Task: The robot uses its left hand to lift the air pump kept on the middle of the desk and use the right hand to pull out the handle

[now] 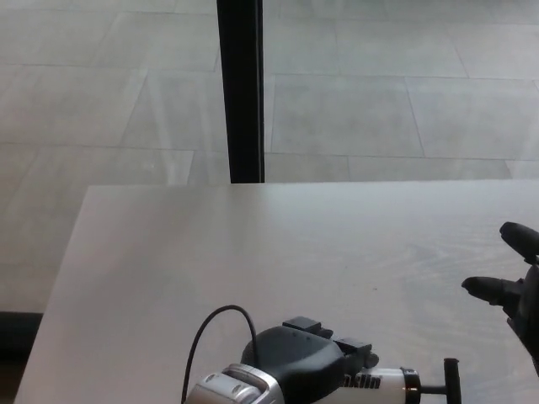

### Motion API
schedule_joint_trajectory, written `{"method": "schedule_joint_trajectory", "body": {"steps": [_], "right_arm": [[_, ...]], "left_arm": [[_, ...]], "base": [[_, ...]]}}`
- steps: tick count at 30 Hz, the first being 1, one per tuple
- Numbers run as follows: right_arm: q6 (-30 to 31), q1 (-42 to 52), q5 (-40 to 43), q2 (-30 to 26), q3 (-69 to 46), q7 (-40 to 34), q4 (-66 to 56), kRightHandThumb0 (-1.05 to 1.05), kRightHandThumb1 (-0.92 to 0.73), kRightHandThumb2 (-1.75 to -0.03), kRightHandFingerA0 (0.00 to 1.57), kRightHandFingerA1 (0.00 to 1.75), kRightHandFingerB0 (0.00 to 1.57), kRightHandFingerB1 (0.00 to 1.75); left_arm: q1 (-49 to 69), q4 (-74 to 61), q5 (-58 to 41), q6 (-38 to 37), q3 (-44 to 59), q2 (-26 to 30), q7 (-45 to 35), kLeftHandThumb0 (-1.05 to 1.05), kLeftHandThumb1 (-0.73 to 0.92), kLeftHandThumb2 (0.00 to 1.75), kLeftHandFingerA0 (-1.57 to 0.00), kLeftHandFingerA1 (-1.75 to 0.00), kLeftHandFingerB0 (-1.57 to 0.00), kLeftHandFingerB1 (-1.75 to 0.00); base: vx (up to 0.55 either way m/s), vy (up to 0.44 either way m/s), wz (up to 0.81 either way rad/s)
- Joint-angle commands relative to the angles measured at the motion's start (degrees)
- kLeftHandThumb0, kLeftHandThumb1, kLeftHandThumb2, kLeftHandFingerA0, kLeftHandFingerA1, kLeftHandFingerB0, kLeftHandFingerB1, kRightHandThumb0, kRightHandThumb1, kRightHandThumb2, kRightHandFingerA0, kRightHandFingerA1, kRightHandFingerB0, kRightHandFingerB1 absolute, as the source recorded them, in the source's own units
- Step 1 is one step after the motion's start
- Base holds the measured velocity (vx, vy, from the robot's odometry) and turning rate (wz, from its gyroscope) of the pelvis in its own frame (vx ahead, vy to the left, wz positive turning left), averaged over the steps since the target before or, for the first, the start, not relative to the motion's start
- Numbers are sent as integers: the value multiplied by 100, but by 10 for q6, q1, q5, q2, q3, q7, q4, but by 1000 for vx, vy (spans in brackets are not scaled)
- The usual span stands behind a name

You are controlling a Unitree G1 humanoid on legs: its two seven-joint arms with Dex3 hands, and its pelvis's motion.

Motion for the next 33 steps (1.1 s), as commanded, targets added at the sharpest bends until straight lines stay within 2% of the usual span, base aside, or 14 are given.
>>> {"method": "schedule_joint_trajectory", "body": {"steps": [1,9,14,20,22,25,26,27,28,29,30,31,32,33], "right_arm": [[34,-21,53,23,-35,-75,-56,-60,-71,-61,81,96,69,52],[31,-20,41,32,-31,-86,-60,-59,-71,-61,80,98,72,53],[28,-21,27,36,-22,-86,-63,-59,-72,-62,79,98,69,54],[22,-21,19,32,-25,-91,-62,-56,-72,-62,80,98,69,54],[38,-18,10,23,-24,-94,-63,-54,-72,-62,82,96,70,53],[47,-18,3,17,-16,-91,-62,-50,-71,-61,83,96,72,54],[51,-18,1,15,-14,-91,-62,-51,-72,-61,84,95,75,53],[53,-19,-1,14,-13,-93,-61,-51,-72,-61,84,95,75,53],[55,-17,-6,14,-6,-92,-64,-51,-71,-61,85,94,75,54],[55,-17,-7,14,-5,-93,-64,-51,-71,-61,86,93,77,54],[58,-16,-9,14,-2,-96,-64,-51,-71,-61,86,94,76,54],[62,-15,-10,16,0,-101,-68,-51,-71,-61,86,94,76,54],[63,-15,-10,16,1,-103,-68,-51,-71,-61,86,96,75,55],[64,-15,-10,16,2,-105,-68,-51,-71,-61,86,96,75,55]], "left_arm": [[-9,167,287,208,-94,-18,178,-66,68,60,-35,-75,-47,-47],[-24,240,225,218,-69,-80,256,-66,66,60,-51,-61,-54,-47],[-28,289,215,211,-67,-104,316,-67,66,60,-60,-63,-61,-50],[-24,317,213,209,-63,-108,346,-63,63,59,-59,-64,-61,-51],[-17,338,218,228,-68,-105,312,-60,62,59,-53,-57,-57,-47],[-5,352,197,220,-53,-107,322,-43,62,58,-74,-73,-59,-50],[-6,354,192,215,-49,-107,320,-38,68,60,-76,-114,-59,-52],[-7,354,190,211,-48,-105,309,-38,68,60,-76,-114,-59,-52],[-4,339,152,207,-17,-116,276,-27,69,60,-74,-132,-59,-55],[1,331,141,203,-6,-118,278,-27,73,64,-75,-113,-61,-57],[10,324,130,188,11,-120,293,-27,78,67,-74,-108,-66,-63],[13,326,131,182,18,-121,306,-28,78,70,-80,-116,-71,-67],[15,328,130,177,24,-121,310,-26,77,76,-83,-138,-73,-75],[16,329,131,174,28,-122,311,-26,77,76,-83,-138,-73,-75]], "base": [[0,0,0],[0,0,0],[0,0,0],[0,0,0],[0,0,0],[0,0,0],[0,0,0],[0,0,0],[0,0,0],[0,0,0],[0,0,0],[0,0,0],[0,0,0],[0,0,0]]}}
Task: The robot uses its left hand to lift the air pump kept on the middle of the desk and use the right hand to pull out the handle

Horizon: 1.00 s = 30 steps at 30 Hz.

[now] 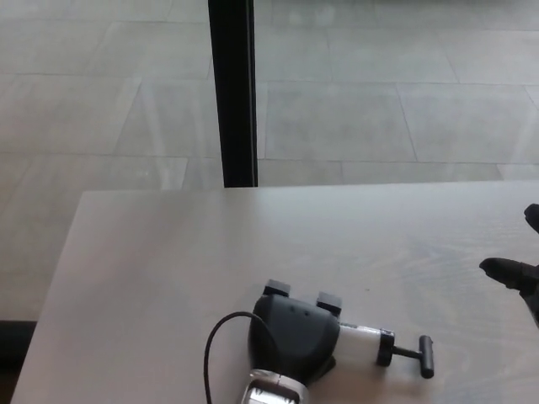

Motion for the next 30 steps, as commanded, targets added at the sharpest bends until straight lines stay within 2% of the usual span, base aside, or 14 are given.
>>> {"method": "schedule_joint_trajectory", "body": {"steps": [1,3,10,11,15,16,19,22,25,26,27,28,29,30], "right_arm": [[24,-2,-7,-6,5,-27,-12,-51,-71,-61,86,96,75,55],[23,0,-4,-2,3,-32,-12,-51,-70,-61,89,95,74,56],[25,2,-5,0,1,-45,-13,-49,-72,-61,88,97,75,55],[28,1,-3,1,1,-45,-12,-49,-72,-61,87,98,75,56],[35,2,-4,0,4,-48,-13,-49,-70,-61,87,97,73,55],[42,5,-12,-11,11,-39,-10,-51,-74,-61,84,98,73,54],[63,8,-15,-23,17,-32,-13,-54,-73,-62,80,98,68,51],[102,10,-18,-41,25,-27,-13,-56,-72,-62,76,94,61,48],[139,8,-28,-62,40,-21,-17,-58,-75,-61,74,96,60,46],[152,9,-30,-74,47,-14,-20,-58,-75,-61,74,95,59,46],[188,9,-46,-102,67,-1,-27,-59,-76,-63,72,87,57,43],[200,4,-48,-107,72,-2,-25,-58,-74,-62,73,83,56,43],[216,1,-52,-119,82,0,-26,-58,-74,-63,71,81,54,43],[222,1,-52,-123,85,1,-27,-58,-74,-63,71,81,54,43]], "left_arm": [[52,37,-52,6,28,12,-13,-26,77,76,-83,-138,-73,-75],[58,34,-72,-26,48,17,-1,-24,73,80,-86,-163,-80,-98],[69,42,-92,-148,62,48,88,-22,73,79,-81,-167,-76,-91],[68,34,-100,-158,66,50,80,-21,72,82,-78,-172,-71,-110],[65,16,-98,-157,64,51,66,-18,66,89,-78,-175,-72,-116],[60,11,-106,-195,66,61,93,-11,63,93,-94,-172,-74,-113],[55,8,-124,-233,77,63,121,-15,58,104,-84,-175,-74,-124],[35,-18,-104,-255,68,85,153,-14,53,107,-86,-175,-79,-96],[17,-26,-103,-276,70,95,175,-15,50,111,-87,-175,-77,-120],[3,-26,-84,-274,61,104,192,-17,49,109,-89,-173,-78,-121],[-18,-32,-72,-287,59,116,217,-20,46,111,-119,-132,-88,-103],[-23,-35,-79,-296,65,120,216,-18,45,113,-120,-135,-89,-107],[-32,-40,-76,-297,66,126,219,-5,45,119,-90,-174,-81,-114],[-35,-41,-74,-297,65,128,221,-5,45,119,-90,-174,-81,-114]], "base": [[0,0,0],[0,0,0],[0,0,0],[0,0,0],[0,0,0],[0,0,0],[0,0,0],[0,0,0],[0,0,0],[0,0,0],[0,0,0],[0,0,0],[0,0,0],[0,0,0]]}}
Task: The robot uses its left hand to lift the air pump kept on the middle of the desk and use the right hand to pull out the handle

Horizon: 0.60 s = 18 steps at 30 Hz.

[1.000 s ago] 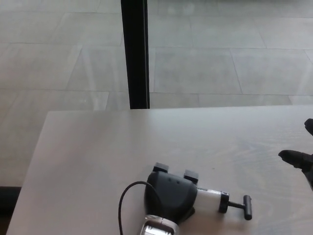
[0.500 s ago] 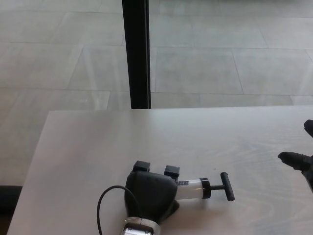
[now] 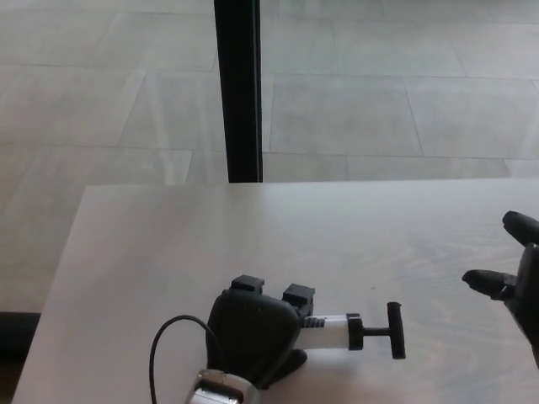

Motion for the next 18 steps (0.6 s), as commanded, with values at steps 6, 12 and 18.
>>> {"method": "schedule_joint_trajectory", "body": {"steps": [6,12,18], "right_arm": [[182,-11,-62,-107,82,27,-4,-56,-68,-60,65,78,50,44],[201,-16,-68,-125,118,33,-5,-61,-67,-60,60,82,48,43],[205,-13,-75,-140,147,44,-8,-65,-68,-60,58,83,47,43]], "left_arm": [[-77,-58,-8,-130,11,72,98,-11,39,116,-94,-173,-86,-127],[-105,-72,5,-134,19,97,125,-17,28,125,-100,-175,-87,-137],[-111,-77,-3,-144,26,108,127,-21,37,113,-103,-171,-95,-117]], "base": [[0,0,0],[0,0,0],[0,0,0]]}}
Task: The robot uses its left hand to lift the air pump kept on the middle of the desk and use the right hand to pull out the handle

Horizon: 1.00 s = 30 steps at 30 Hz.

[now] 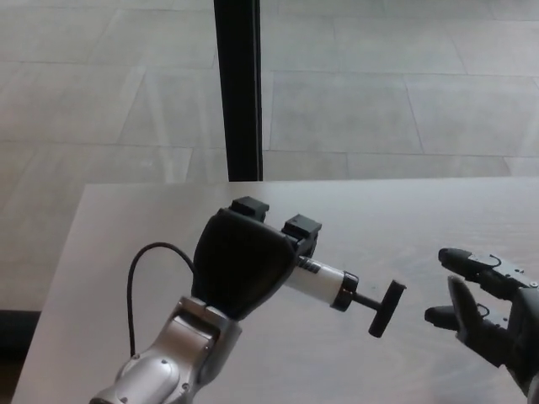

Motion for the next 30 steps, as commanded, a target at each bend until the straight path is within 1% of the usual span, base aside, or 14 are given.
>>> {"method": "schedule_joint_trajectory", "body": {"steps": [1,3,4,8,9,11,15,16,17,23,24,26,29,30], "right_arm": [[74,-7,-32,-32,36,27,-10,-66,-52,-92,58,80,39,56],[82,-9,-31,-34,41,30,-14,-66,-52,-92,58,80,39,56],[86,-11,-33,-37,46,33,-16,-65,-66,-60,57,81,45,43],[93,-16,-40,-43,61,47,-20,-65,-50,-91,59,77,38,55],[90,-15,-41,-43,64,48,-21,-66,-63,-59,60,76,44,43],[85,-12,-44,-36,65,43,-27,-65,-48,-90,61,77,39,55],[63,-8,-45,-15,58,33,-30,-63,-61,-59,58,73,46,42],[55,-7,-45,-11,55,33,-31,-62,-60,-58,58,74,47,42],[46,-6,-47,-6,52,31,-31,-62,-60,-58,59,75,46,42],[27,-4,-56,22,44,21,-38,-62,-57,-58,63,79,49,40],[24,-4,-61,23,46,21,-38,-62,-45,-86,67,80,43,53],[22,-4,-65,26,48,21,-39,-63,-45,-86,68,81,42,53],[11,-1,-65,32,46,24,-38,-64,-44,-85,71,84,43,53],[1,0,-65,35,45,26,-34,-61,-56,-58,73,85,50,41]], "left_arm": [[-17,-18,-4,-50,12,23,51,-20,32,116,-102,-172,-92,-128],[-15,-22,-6,-52,14,22,50,-20,32,116,-102,-172,-92,-128],[-17,-19,9,-44,11,23,64,-21,28,115,-103,-171,-93,-132],[-7,-27,6,-43,11,24,46,-22,32,116,-98,-174,-88,-132],[-7,-27,7,-42,11,24,48,-22,32,115,-99,-174,-88,-133],[-5,-27,12,-38,10,24,50,-22,32,113,-99,-173,-90,-125],[0,-16,9,-46,9,21,69,-22,28,118,-99,-174,-88,-136],[0,-8,9,-51,8,19,83,-25,29,111,-128,-140,-104,-122],[2,-3,7,-53,7,18,84,-23,27,124,-100,-175,-85,-143],[13,-1,9,-47,5,13,79,-23,30,127,-98,-175,-81,-144],[13,-1,10,-47,4,13,77,-23,29,127,-97,-175,-78,-146],[14,-1,6,-50,5,11,77,-22,27,129,-98,-175,-77,-150],[14,0,4,-51,6,7,76,-21,26,126,-98,-175,-80,-145],[15,2,3,-52,6,4,78,-20,27,124,-98,-175,-80,-147]], "base": [[0,0,0],[0,0,0],[0,0,0],[0,0,0],[0,0,0],[0,0,0],[0,0,0],[0,0,0],[0,0,0],[0,0,0],[0,0,0],[0,0,0],[0,0,0],[0,0,0]]}}
